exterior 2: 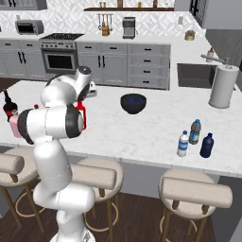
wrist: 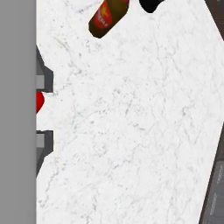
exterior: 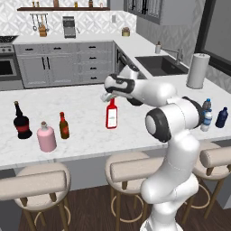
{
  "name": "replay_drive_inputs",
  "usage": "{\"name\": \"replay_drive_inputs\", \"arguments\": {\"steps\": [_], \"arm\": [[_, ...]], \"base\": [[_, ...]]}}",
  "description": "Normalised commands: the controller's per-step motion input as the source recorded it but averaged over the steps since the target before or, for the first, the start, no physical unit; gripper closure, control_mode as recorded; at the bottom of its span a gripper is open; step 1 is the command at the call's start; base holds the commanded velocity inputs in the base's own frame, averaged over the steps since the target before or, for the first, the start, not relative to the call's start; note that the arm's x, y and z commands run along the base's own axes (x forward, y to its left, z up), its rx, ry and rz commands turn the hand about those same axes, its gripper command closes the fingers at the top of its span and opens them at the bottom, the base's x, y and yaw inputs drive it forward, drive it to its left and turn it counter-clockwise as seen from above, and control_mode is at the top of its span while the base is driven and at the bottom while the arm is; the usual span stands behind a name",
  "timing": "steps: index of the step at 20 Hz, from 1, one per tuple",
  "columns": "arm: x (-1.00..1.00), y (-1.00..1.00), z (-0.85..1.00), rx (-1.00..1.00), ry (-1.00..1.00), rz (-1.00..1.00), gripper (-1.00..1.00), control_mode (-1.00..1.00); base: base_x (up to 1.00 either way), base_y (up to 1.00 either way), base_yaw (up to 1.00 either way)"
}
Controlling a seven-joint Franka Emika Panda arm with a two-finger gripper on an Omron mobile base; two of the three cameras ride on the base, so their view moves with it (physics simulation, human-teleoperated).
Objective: Move the plastic bottles in the middle to the plastics group, and the glass bottles in the middle to the glass group.
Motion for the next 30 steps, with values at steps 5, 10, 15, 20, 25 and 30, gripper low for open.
{"name": "replay_drive_inputs", "arguments": {"steps": [5, 10, 15, 20, 25, 30], "arm": [[-0.73, 0.21, 0.21, 0.06, 0.00, 0.39, 1.00, -1.00], [-0.33, 0.43, 0.29, 0.08, 0.00, 0.39, 1.00, -1.00], [-0.32, 0.60, 0.20, 0.02, 0.00, 0.39, 1.00, -1.00], [-0.23, 0.73, 0.02, 0.00, 0.00, 0.34, 1.00, -1.00], [-0.01, 0.42, 0.00, 0.00, 0.00, 0.16, 1.00, -1.00], [0.02, 0.37, -0.17, 0.00, -0.01, 0.08, 1.00, -1.00]], "base": [[0.00, 0.00, 0.00], [0.00, 0.00, 0.00], [0.00, 0.00, 0.00], [0.00, 0.00, 0.00], [0.00, 0.00, 0.00], [0.00, 0.00, 0.00]]}}
